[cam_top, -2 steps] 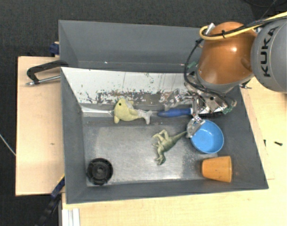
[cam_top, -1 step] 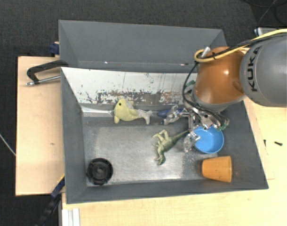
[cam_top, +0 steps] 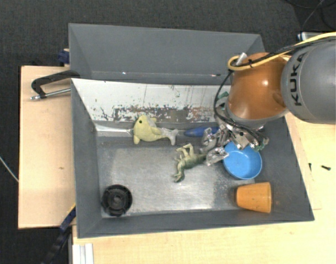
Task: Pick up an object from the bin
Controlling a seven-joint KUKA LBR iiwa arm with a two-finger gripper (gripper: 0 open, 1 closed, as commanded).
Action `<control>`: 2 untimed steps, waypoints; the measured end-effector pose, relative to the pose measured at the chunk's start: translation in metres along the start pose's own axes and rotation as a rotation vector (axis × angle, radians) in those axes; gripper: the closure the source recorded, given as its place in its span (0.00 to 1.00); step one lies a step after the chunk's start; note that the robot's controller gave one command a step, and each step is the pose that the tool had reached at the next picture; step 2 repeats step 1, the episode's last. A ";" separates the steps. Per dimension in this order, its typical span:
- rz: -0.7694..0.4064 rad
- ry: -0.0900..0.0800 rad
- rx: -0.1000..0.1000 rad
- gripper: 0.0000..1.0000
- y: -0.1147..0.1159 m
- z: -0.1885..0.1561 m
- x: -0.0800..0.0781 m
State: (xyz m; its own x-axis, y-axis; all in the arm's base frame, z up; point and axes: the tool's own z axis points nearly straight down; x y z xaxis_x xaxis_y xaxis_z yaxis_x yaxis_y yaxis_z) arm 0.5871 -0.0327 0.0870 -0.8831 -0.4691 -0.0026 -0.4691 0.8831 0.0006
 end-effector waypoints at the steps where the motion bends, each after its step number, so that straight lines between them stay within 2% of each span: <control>1: 0.053 -0.010 0.007 1.00 -0.005 -0.139 0.013; 2: 0.053 -0.010 0.007 1.00 -0.005 -0.139 0.013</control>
Offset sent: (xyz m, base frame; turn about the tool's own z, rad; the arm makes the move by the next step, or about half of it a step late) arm -0.0125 -0.0113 0.1327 0.0518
